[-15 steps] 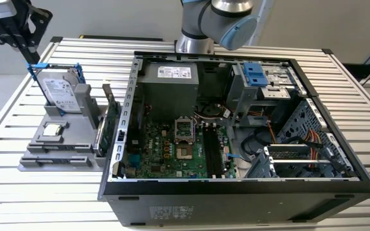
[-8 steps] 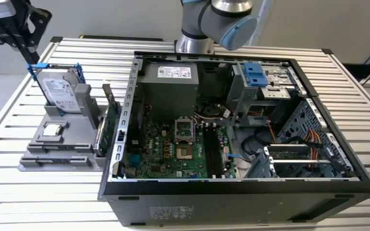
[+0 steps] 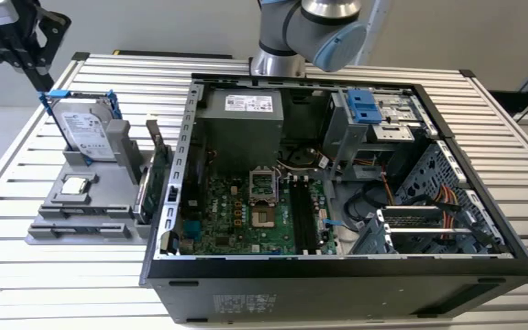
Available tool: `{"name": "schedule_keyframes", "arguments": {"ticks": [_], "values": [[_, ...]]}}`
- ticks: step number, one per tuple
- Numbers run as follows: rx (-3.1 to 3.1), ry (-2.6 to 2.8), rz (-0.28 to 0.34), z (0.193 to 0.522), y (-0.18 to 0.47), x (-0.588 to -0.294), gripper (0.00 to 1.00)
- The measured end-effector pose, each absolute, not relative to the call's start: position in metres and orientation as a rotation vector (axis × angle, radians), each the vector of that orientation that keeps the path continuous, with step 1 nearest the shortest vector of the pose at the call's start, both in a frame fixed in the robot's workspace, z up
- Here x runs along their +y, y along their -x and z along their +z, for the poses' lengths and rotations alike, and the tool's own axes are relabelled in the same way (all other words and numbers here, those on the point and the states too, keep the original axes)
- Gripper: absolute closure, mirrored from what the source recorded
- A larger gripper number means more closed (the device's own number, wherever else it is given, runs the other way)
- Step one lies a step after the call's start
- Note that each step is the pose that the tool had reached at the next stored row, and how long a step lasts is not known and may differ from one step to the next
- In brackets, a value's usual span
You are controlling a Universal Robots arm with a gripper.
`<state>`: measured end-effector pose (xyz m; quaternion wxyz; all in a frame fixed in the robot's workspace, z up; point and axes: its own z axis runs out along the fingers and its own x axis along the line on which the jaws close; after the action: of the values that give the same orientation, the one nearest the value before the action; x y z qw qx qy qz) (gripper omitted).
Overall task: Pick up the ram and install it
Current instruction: 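Reach for the ram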
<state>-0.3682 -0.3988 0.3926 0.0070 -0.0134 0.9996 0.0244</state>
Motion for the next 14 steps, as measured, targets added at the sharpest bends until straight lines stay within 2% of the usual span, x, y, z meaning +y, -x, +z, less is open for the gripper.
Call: {"name": "schedule_keyframes", "arguments": {"ticks": [14], "values": [[3.126, 0.036, 0.076, 0.3924, 0.368, -0.4043, 1.0]]}}
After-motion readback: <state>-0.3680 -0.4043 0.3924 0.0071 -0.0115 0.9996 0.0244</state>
